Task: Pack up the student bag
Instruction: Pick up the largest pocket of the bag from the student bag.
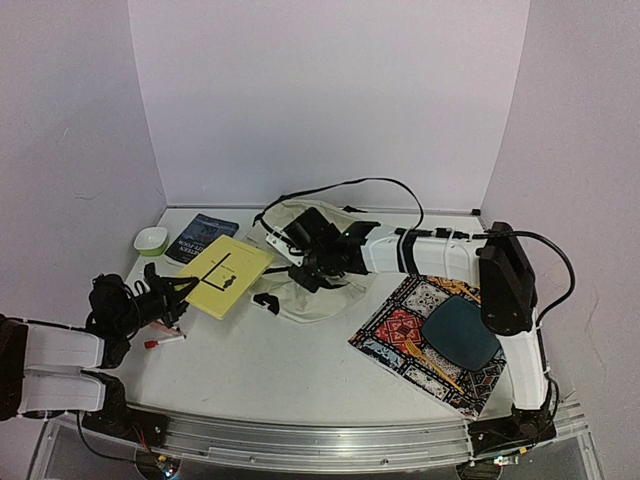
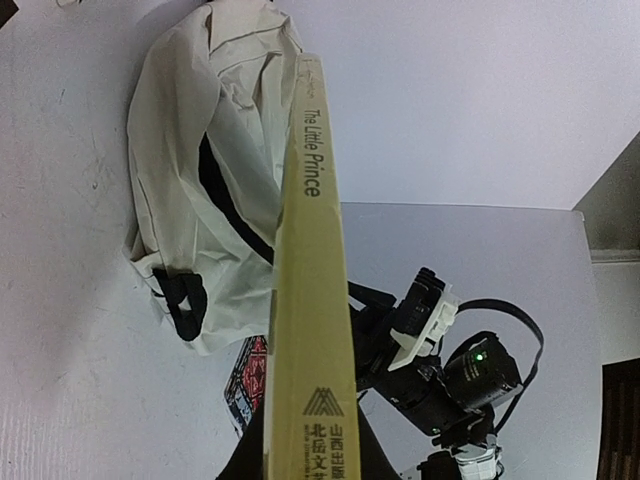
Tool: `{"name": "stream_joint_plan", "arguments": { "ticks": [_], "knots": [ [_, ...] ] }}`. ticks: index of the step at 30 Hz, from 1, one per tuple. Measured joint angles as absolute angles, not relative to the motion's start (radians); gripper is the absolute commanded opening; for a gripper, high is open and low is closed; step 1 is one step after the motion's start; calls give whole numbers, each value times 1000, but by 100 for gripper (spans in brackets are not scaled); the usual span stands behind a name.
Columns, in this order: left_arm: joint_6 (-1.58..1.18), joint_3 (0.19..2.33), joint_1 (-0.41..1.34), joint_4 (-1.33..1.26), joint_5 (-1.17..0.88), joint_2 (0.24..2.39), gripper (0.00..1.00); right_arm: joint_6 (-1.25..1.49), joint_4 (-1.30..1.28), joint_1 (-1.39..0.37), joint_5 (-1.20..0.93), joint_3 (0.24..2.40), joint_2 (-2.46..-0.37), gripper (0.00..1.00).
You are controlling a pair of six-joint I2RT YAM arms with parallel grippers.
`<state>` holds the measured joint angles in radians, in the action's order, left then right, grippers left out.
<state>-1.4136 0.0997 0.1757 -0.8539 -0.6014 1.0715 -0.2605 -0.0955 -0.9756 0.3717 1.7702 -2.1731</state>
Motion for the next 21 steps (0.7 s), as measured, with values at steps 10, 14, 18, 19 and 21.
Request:
{"name": "stream_joint_plan", "arguments": {
  "ticks": [10, 14, 18, 19, 21],
  "knots": [
    [-1417, 49, 176, -837, -670, 970, 0, -240, -96, -965, 377, 1784, -2173, 0],
    [-1424, 38, 176, -814, -688, 924, 0, -219, -96, -964, 395, 1787, -2169, 0],
    [-1436, 37, 176, -803, -703, 911, 0, -184, -91, -962, 418, 1787, -2141, 0],
    [-1438, 37, 176, -801, -706, 913, 0, -175, -87, -962, 421, 1786, -2128, 0],
    [-1439, 38, 181, -797, -709, 919, 0, -158, -70, -961, 429, 1773, -2086, 0]
  ]
}}
